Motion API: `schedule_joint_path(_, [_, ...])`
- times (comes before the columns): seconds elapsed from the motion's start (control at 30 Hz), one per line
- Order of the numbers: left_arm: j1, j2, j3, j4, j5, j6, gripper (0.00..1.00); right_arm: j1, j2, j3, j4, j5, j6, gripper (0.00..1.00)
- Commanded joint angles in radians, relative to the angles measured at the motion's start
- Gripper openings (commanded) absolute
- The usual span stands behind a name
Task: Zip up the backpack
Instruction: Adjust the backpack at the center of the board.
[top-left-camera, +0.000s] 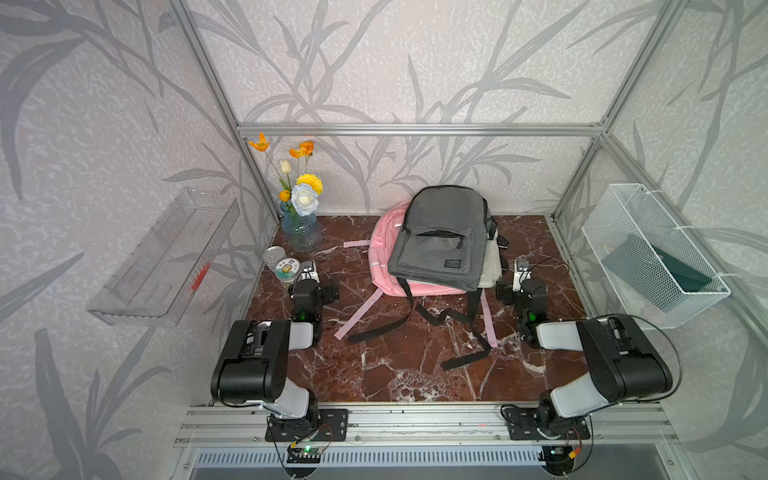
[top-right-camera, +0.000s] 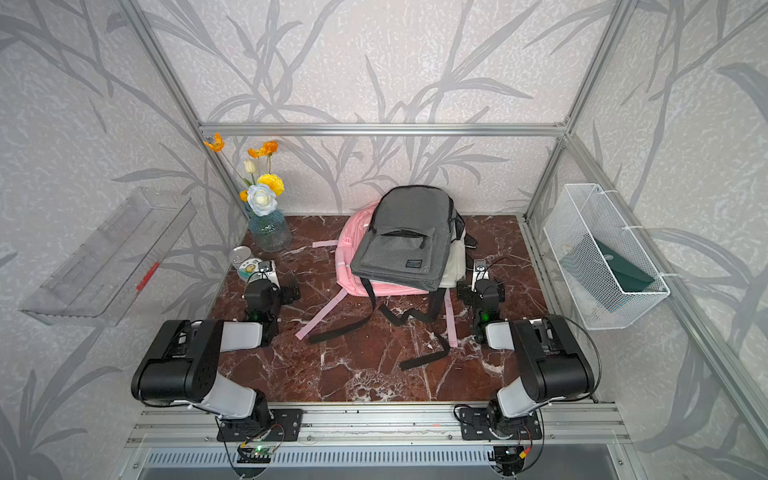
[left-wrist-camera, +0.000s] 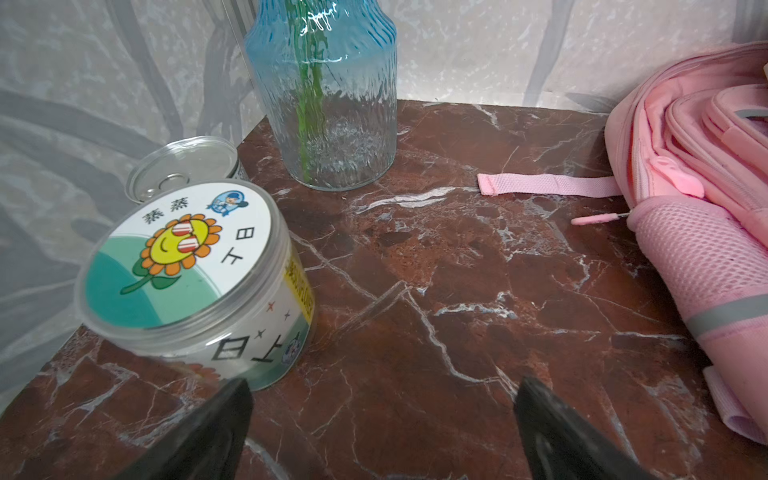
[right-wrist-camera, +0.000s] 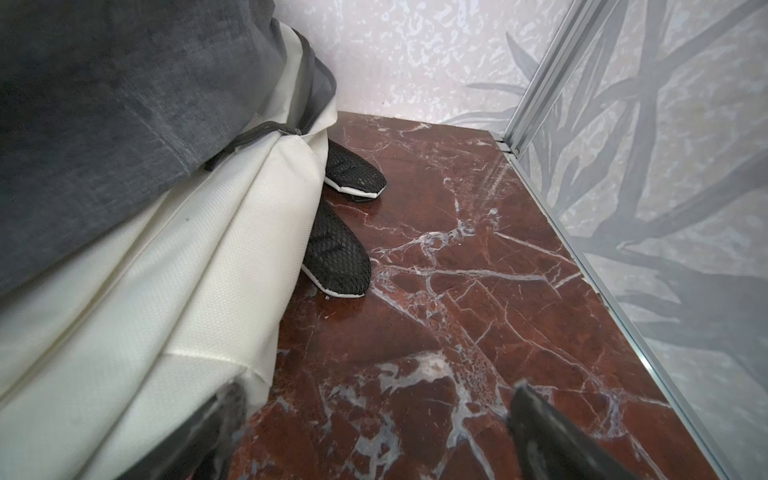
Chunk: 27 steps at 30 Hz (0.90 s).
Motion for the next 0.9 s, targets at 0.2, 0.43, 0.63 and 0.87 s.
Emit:
schedule_joint_path(0.2, [0.005, -0.011, 0.017, -0.015, 0.009, -0.007, 1.00, 0.009, -0.002, 0.010, 0.006, -0.040, 0.010, 0.99])
schedule_joint_path(0.43, [0.005, -0.010, 0.018, -0.015, 0.009, -0.006, 0.99, 0.009, -0.003, 0.010, 0.006, -0.040, 0.010, 0.99])
schedule_joint_path(0.63, [0.005, -0.011, 0.018, -0.015, 0.009, -0.006, 1.00, 0.009, -0.003, 0.010, 0.006, -0.040, 0.009, 0.99])
schedule_joint_path(0.87, [-0.044, -0.150, 0.063, -0.211, -0.037, 0.040, 1.00, 0.010, -0.027, -0.017, 0.053, -0.081, -0.011, 0.99])
